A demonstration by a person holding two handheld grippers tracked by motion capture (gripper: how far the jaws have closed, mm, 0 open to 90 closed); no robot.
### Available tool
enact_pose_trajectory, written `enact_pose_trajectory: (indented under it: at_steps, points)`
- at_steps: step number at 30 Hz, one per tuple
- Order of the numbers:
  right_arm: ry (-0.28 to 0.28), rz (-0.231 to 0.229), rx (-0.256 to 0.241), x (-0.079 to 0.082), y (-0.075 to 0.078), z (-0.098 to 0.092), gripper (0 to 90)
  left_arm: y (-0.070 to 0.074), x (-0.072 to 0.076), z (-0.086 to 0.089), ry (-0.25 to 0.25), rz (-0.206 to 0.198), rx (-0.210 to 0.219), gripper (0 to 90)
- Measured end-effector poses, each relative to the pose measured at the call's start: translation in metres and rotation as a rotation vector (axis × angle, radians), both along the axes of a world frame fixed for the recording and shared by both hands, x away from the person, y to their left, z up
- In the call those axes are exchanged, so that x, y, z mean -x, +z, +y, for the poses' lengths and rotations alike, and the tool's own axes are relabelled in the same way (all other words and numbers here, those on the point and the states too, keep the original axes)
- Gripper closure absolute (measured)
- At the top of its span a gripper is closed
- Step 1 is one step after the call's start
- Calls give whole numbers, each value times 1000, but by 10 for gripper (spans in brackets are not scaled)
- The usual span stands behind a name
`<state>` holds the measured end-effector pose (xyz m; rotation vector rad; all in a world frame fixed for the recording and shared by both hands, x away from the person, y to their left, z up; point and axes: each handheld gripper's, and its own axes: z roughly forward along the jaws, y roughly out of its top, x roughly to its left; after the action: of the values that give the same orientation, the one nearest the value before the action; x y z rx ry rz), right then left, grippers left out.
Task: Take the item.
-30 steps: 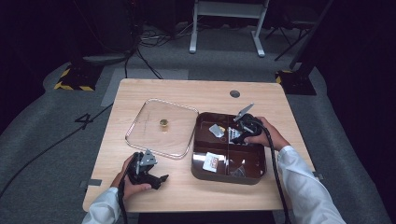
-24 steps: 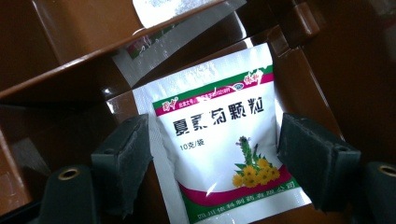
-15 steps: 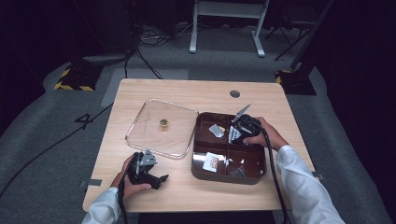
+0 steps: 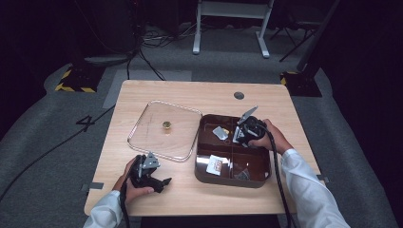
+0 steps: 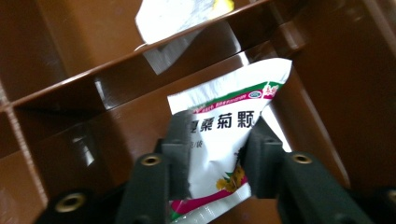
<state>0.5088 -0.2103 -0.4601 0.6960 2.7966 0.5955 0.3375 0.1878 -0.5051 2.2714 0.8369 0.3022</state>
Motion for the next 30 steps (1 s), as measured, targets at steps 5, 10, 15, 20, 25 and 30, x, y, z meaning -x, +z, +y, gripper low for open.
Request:
enact_pose_trajectory:
  at_steps: [5, 10, 15, 20, 25, 30]
  points:
    - [-18, -27, -32, 0, 1, -4, 731, 0, 0, 0, -1, 0, 0, 67]
    - [-26, -40, -85, 3, 4, -8, 736, 0, 0, 0, -2, 0, 1, 66]
    - [-30, -49, -125, 4, 6, -13, 736, 0, 0, 0, -2, 0, -1, 66]
    - [-35, -67, -176, 7, 12, -17, 736, 0, 0, 0, -2, 0, -1, 66]
    - [-36, -80, -193, 10, 16, -18, 737, 0, 0, 0, -2, 0, 0, 66]
    - [-31, -85, -213, 10, 19, -19, 737, 0, 0, 0, -2, 0, -1, 67]
